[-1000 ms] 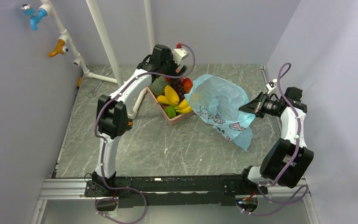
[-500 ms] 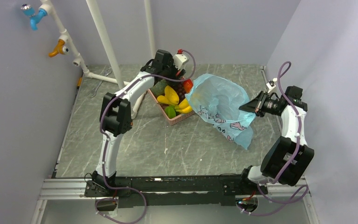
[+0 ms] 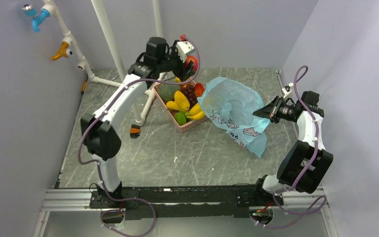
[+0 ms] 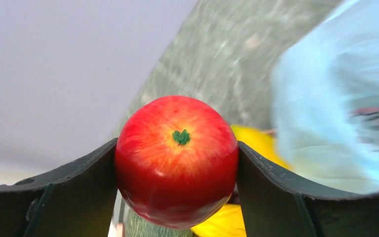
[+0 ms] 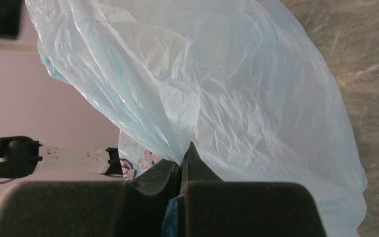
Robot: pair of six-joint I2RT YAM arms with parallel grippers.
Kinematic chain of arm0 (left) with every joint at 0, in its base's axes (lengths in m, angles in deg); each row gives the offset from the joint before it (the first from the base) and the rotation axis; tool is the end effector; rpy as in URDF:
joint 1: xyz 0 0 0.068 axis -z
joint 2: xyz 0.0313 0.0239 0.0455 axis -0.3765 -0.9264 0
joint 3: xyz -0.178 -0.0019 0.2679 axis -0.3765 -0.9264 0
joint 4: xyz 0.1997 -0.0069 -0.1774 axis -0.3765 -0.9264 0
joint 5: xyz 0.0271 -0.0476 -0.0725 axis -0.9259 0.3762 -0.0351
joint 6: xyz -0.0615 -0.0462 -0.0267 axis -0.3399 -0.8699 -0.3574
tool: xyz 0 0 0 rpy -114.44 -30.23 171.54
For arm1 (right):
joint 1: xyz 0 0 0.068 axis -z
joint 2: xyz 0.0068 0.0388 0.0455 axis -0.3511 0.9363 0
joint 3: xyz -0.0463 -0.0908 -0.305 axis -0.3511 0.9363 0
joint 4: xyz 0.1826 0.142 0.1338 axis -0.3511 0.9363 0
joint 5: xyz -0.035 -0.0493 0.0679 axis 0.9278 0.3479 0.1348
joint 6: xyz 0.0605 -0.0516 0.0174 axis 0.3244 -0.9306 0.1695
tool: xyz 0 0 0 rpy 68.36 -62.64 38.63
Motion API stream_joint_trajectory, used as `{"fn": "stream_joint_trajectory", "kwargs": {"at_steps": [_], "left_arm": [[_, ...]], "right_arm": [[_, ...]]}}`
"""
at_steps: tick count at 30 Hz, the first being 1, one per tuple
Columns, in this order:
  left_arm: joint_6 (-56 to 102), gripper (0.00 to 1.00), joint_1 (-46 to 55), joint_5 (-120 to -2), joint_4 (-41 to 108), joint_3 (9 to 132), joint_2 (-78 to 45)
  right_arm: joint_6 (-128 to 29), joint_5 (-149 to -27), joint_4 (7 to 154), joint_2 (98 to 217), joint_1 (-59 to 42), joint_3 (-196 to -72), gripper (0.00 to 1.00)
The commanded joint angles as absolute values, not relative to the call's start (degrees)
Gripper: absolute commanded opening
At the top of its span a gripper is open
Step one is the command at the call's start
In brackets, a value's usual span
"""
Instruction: Place the fake fruits into the plastic bag and tie a complex knot
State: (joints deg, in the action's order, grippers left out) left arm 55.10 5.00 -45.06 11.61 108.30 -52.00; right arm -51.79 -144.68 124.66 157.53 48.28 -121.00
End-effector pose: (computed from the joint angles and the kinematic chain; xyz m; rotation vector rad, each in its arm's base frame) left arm 0.4425 -0.2588 0.4179 1.0215 1.6243 -0.4810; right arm 0.2746 -0.0722 0.3067 0.2975 2.1952 1.2519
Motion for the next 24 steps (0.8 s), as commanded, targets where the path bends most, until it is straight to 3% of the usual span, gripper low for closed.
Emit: {"fn": "stream_joint_trajectory", "kwargs": {"at_steps": [1, 7, 19, 22, 24], "left_arm": [[58.39, 0.63, 8.53, -23.85, 10.95, 111.26, -44.32], [67.59, 0.61, 17.1, -13.7, 4.54, 111.21, -45.17], [71.99, 0.64, 27.91, -28.91, 4.31, 119.7, -63.99], [73.43, 0.71, 28.16, -30.65, 4.5, 119.6, -66.0], [74.12, 0.86, 28.29, -32.6, 4.22, 119.14, -66.17]], "right_arm": [[-48.08, -144.72, 119.28, 157.78, 48.59, -119.8, 0.0], [-43.57, -144.93, 115.32, 158.0, 48.54, -117.91, 0.0], [-49.56, -146.5, 119.91, 159.65, 48.66, -116.34, 0.0], [-51.21, -146.33, 120.63, 160.5, 48.58, -116.51, 0.0], [-52.09, -146.19, 120.88, 161.1, 48.65, -116.7, 0.0]]}}
